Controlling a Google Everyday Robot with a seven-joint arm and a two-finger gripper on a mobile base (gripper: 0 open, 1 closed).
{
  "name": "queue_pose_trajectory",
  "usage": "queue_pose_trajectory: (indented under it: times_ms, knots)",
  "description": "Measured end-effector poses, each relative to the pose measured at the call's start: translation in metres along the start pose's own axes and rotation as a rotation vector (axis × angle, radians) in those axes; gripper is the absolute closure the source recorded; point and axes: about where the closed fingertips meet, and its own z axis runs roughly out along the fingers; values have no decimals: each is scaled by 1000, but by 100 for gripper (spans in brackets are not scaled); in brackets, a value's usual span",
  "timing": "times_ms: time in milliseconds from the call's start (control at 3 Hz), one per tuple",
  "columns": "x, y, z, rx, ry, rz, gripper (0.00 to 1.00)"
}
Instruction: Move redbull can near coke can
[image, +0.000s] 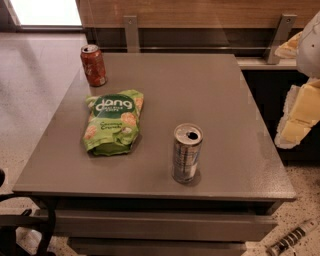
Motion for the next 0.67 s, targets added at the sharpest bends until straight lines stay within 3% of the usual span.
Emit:
queue_pose_trajectory:
  times_ms: [333, 667]
  knots:
    - [0, 0, 0, 0, 0, 0, 0]
    - [5, 4, 3, -26, -65, 2, 0]
